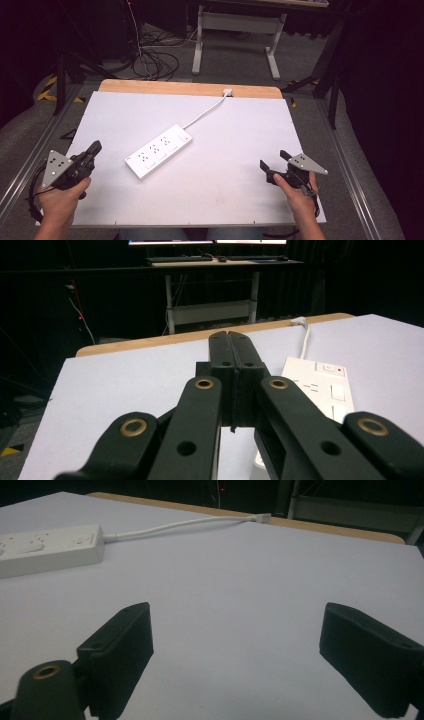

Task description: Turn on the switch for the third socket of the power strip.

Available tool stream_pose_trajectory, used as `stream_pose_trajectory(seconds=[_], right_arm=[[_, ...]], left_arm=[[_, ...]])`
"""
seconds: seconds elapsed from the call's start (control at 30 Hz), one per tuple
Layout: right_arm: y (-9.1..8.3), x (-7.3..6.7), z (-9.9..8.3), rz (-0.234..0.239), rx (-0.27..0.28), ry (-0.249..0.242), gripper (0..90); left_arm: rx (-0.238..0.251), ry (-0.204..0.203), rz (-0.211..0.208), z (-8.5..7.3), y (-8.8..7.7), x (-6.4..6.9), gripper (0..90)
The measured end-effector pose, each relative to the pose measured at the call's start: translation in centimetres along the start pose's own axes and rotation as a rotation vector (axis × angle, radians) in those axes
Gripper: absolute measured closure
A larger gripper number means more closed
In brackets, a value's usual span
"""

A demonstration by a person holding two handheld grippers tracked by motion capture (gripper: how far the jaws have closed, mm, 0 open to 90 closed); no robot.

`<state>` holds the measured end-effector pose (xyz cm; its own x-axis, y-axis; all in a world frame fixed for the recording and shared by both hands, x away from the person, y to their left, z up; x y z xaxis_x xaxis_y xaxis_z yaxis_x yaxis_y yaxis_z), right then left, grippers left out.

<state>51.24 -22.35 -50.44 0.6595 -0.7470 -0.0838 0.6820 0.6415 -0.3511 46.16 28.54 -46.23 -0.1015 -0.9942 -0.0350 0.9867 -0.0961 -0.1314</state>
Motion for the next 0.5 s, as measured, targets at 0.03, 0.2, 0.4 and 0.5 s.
stream_pose_trajectory(seconds=[0.03,0.2,0.4,0.5], right_arm=[[0.00,0.00,0.00,0.000,0.000,0.000,14.3],[-0.04,-0.01,0.01,0.000,0.001,0.001,14.4],[-0.12,0.01,-0.04,-0.001,-0.001,-0.001,14.5],[-0.23,0.04,-0.06,-0.002,0.002,-0.001,14.6]], left_arm=[[0.001,0.005,-0.005,0.00,0.03,0.08,89.9],[0.001,0.008,-0.015,0.04,0.11,0.40,89.9],[-0.003,0.012,-0.025,0.01,0.27,0.66,89.9],[-0.007,0.016,-0.026,-0.02,0.35,0.73,89.9]])
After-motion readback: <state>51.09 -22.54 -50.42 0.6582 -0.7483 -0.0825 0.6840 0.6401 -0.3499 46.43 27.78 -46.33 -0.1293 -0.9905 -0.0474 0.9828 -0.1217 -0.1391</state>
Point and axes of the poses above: each handheld gripper's, and its own axes: y roughly forward along the jaws, z roughly out of its top, x roughly to its right, the point moved 10 cm from there along y, roughly forward along the jaws, and after that the axes turned 13 degrees about z, right-handed, at the moved point
